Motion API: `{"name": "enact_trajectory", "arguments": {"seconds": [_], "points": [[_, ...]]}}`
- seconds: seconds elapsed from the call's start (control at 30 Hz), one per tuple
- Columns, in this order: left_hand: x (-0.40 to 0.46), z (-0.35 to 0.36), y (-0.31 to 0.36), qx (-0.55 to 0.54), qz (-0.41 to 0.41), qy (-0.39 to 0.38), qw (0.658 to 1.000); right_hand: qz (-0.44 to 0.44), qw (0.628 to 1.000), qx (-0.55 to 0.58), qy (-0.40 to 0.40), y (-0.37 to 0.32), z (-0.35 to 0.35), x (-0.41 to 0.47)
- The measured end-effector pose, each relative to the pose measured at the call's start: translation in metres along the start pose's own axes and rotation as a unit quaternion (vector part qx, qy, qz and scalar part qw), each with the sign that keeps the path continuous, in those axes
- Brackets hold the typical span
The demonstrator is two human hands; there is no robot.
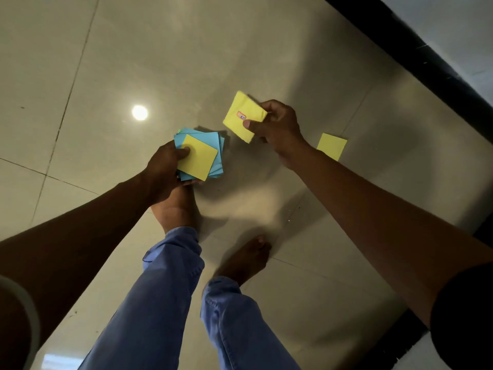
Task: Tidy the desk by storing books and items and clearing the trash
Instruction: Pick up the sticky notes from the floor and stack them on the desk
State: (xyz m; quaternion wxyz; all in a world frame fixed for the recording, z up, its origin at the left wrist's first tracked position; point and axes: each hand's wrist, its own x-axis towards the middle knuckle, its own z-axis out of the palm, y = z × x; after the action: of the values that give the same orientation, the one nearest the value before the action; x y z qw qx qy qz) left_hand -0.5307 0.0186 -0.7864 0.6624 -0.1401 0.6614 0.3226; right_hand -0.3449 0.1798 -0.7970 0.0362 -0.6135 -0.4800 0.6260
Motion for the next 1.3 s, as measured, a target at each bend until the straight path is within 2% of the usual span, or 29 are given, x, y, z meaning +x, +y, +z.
{"name": "enact_trajectory", "arguments": {"seconds": [0.1,0.2,0.4,0.63,0.77,0.87,0.97,1.17,1.23,1.3], "points": [[-0.002,0.001,0.0,0.004,-0.003,0.006,1.0,-0.016,0.997,0.026,-0.074,0.002,-0.001,-0.015],[-0.003,0.004,-0.001,0.008,-0.004,0.004,1.0,-0.035,0.988,-0.033,-0.145,0.007,0.007,-0.022],[-0.004,0.014,-0.004,0.039,-0.005,-0.005,0.999,-0.046,0.964,-0.139,-0.22,0.003,0.033,-0.028],[-0.008,0.024,-0.008,0.021,-0.036,-0.04,0.998,-0.108,0.959,-0.25,-0.082,0.017,0.049,-0.033],[-0.01,0.026,-0.016,0.095,0.018,-0.053,0.994,-0.186,0.945,-0.269,-0.011,0.034,0.052,-0.046],[-0.01,0.026,-0.022,0.102,0.033,-0.057,0.993,-0.192,0.949,-0.248,0.033,0.047,0.04,-0.049],[-0.007,0.025,-0.026,0.102,0.028,-0.064,0.992,-0.164,0.95,-0.241,0.111,0.065,0.01,-0.045],[0.0,0.031,-0.035,0.123,0.025,-0.065,0.99,-0.075,0.884,-0.407,0.218,0.103,-0.076,-0.031],[0.001,0.035,-0.037,0.131,0.023,-0.064,0.989,-0.04,0.847,-0.483,0.217,0.107,-0.099,-0.028],[0.002,0.039,-0.039,0.137,0.019,-0.061,0.988,-0.012,0.829,-0.528,0.186,0.107,-0.118,-0.026]]}}
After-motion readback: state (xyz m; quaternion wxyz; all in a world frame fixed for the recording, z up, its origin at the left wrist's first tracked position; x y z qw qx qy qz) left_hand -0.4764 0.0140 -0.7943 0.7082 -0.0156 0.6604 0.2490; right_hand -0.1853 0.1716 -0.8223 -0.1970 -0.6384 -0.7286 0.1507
